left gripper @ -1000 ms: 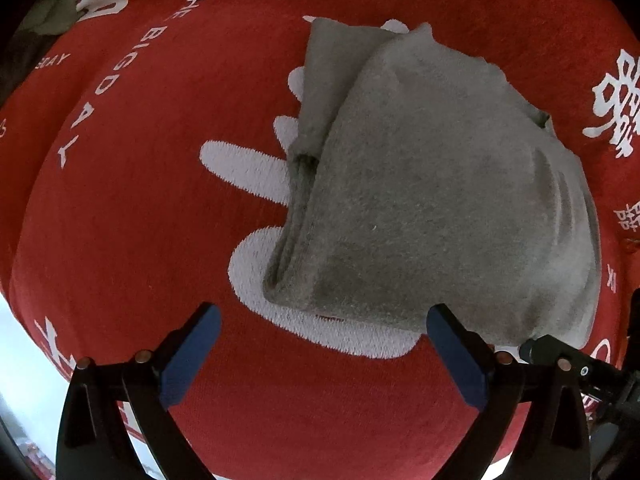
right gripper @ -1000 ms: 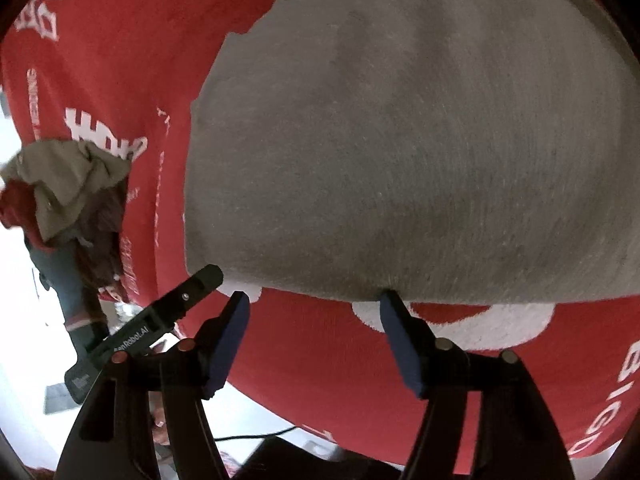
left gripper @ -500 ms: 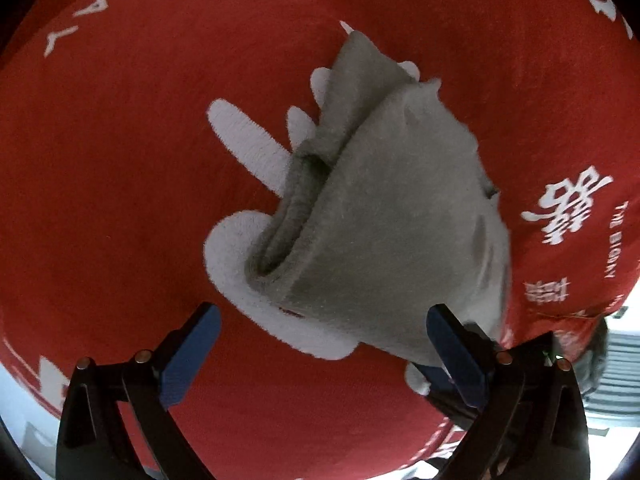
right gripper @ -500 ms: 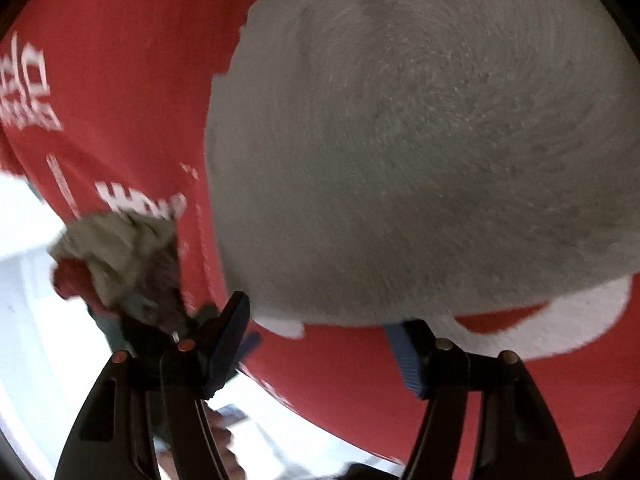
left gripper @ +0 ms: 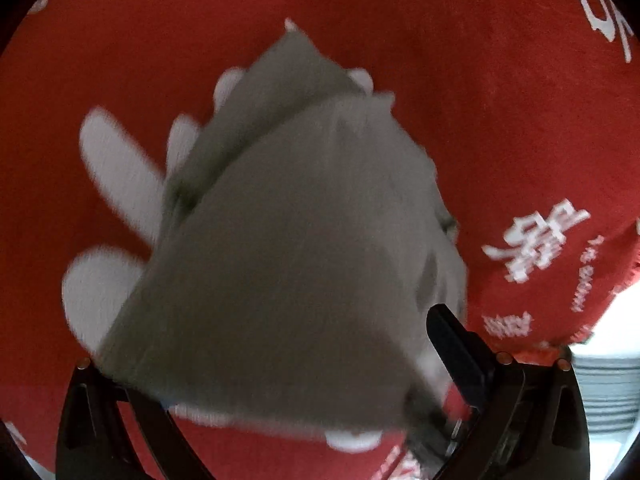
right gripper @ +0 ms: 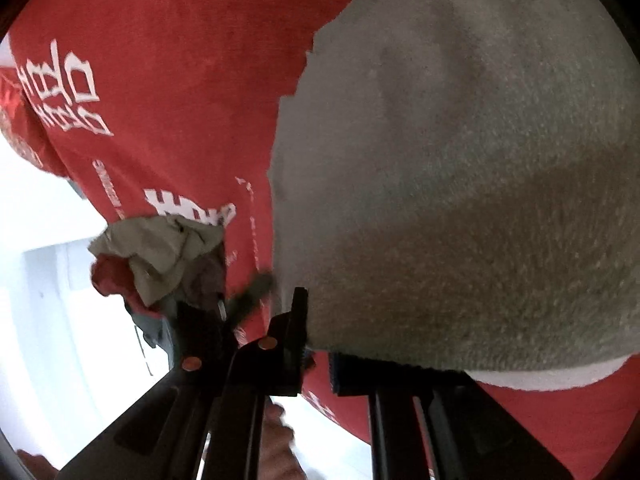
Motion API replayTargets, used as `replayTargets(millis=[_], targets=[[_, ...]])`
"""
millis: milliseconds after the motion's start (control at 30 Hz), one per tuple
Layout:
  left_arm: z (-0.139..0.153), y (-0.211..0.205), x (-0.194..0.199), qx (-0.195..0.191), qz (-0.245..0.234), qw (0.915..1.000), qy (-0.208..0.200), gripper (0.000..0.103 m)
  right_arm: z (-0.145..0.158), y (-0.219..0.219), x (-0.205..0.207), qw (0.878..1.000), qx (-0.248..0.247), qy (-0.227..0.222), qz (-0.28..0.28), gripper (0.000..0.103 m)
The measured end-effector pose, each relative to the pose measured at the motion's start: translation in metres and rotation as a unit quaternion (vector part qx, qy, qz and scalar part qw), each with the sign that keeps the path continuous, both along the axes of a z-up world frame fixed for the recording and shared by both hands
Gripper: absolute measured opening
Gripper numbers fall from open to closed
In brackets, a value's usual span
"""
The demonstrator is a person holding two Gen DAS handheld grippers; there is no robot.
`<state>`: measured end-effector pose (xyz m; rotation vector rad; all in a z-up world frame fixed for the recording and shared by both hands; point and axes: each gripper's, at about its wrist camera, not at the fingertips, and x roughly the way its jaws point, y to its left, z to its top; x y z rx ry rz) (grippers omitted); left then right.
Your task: Fold small clothes
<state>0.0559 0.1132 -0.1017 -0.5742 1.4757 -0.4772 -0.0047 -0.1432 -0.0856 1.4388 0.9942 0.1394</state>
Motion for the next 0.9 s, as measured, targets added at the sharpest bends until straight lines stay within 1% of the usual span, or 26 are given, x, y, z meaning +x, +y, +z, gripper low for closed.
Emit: replayTargets(millis=[33,67,100,133,167,200,233,267,300,333,367,433,467,500,533,567,600,633,667,700,733,800,833,900], targets=[[0.001,-0.004,0.005,0.017,0.002,0.9998,-0.011,0.100,-0.001,0.003,0.001,1.000,-0.008,0.005,0.014,0.010],[0.004,-0.008,0.010,0.042,0.000,0.9988,-0.026,0.094,-0.002,0.007,0.002,1.000,-0.011,0.007,0.022,0.010],[0.006,-0.015,0.015,0.084,-0.012,0.9956,-0.041,0.074,-0.003,0.009,0.003,0.999,-0.013,0.010,0.032,0.010],[0.006,-0.020,0.018,0.109,-0.028,0.9924,-0.049,0.042,-0.003,0.010,0.002,0.999,-0.014,0.013,0.041,0.010],[0.005,-0.024,0.021,0.130,-0.047,0.9888,-0.056,0.028,-0.002,0.009,0.002,0.998,-0.018,0.016,0.051,0.010],[0.006,-0.025,0.022,0.137,-0.062,0.9864,-0.066,0.025,0.002,0.008,0.001,0.997,-0.028,0.021,0.066,0.013],[0.010,-0.027,0.021,0.145,-0.074,0.9832,-0.082,0.022,0.006,0.005,0.001,0.996,-0.040,0.027,0.078,0.014],[0.015,-0.033,0.018,0.161,-0.093,0.9770,-0.104,0.021,0.014,0.001,0.001,0.993,-0.060,0.034,0.095,0.014],[0.022,-0.042,0.012,0.188,-0.122,0.9647,-0.138,0.021,0.022,-0.003,0.002,0.991,-0.078,0.035,0.108,0.016],[0.028,-0.050,0.005,0.214,-0.148,0.9499,-0.173,0.021,0.035,-0.009,0.005,0.986,-0.107,0.031,0.124,0.019],[0.034,-0.064,-0.008,0.251,-0.188,0.9230,-0.223,0.021,0.046,-0.015,0.009,0.981,-0.134,0.026,0.135,0.026],[0.038,-0.080,-0.026,0.290,-0.233,0.8846,-0.280,0.021,0.070,-0.029,0.027,0.971,-0.179,0.020,0.155,0.074],[0.037,-0.088,-0.035,0.310,-0.259,0.8604,-0.310,0.021,0.079,-0.036,0.040,0.968,-0.190,0.014,0.162,0.078],[0.036,-0.094,-0.042,0.323,-0.278,0.8423,-0.329,0.021,0.089,-0.042,0.058,0.965,-0.200,0.004,0.172,0.078],[0.034,-0.098,-0.046,0.332,-0.292,0.8286,-0.343,0.021,0.095,-0.045,0.078,0.961,-0.206,0.000,0.185,0.078],[0.033,-0.100,-0.050,0.338,-0.302,0.8178,-0.354,0.021,0.098,-0.046,0.094,0.958,-0.208,-0.002,0.198,0.078],[0.032,-0.100,-0.053,0.341,-0.311,0.8095,-0.363,0.021,0.099,-0.043,0.120,0.953,-0.203,0.001,0.226,0.079],[0.031,-0.100,-0.055,0.343,-0.317,0.8039,-0.368,0.021,0.096,-0.040,0.140,0.948,-0.195,0.012,0.251,0.079],[0.031,-0.100,-0.055,0.345,-0.322,0.7996,-0.372,0.021,0.093,-0.034,0.157,0.943,-0.190,0.022,0.272,0.079],[0.031,-0.101,-0.056,0.346,-0.327,0.7954,-0.375,0.021,0.089,-0.022,0.183,0.934,-0.182,0.029,0.306,0.080],[0.030,-0.102,-0.057,0.349,-0.332,0.7906,-0.379,0.021,0.085,-0.013,0.197,0.926,-0.177,0.031,0.331,0.081],[0.030,-0.100,-0.061,0.352,-0.338,0.7821,-0.387,0.021,0.074,0.013,0.227,0.902,-0.185,0.050,0.386,0.083],[0.029,-0.103,-0.062,0.353,-0.340,0.7795,-0.390,0.021,0.065,0.031,0.244,0.886,-0.191,0.064,0.419,0.085],[0.029,-0.102,-0.064,0.351,-0.341,0.7785,-0.393,0.021,0.052,0.052,0.259,0.866,-0.190,0.081,0.456,0.088]])
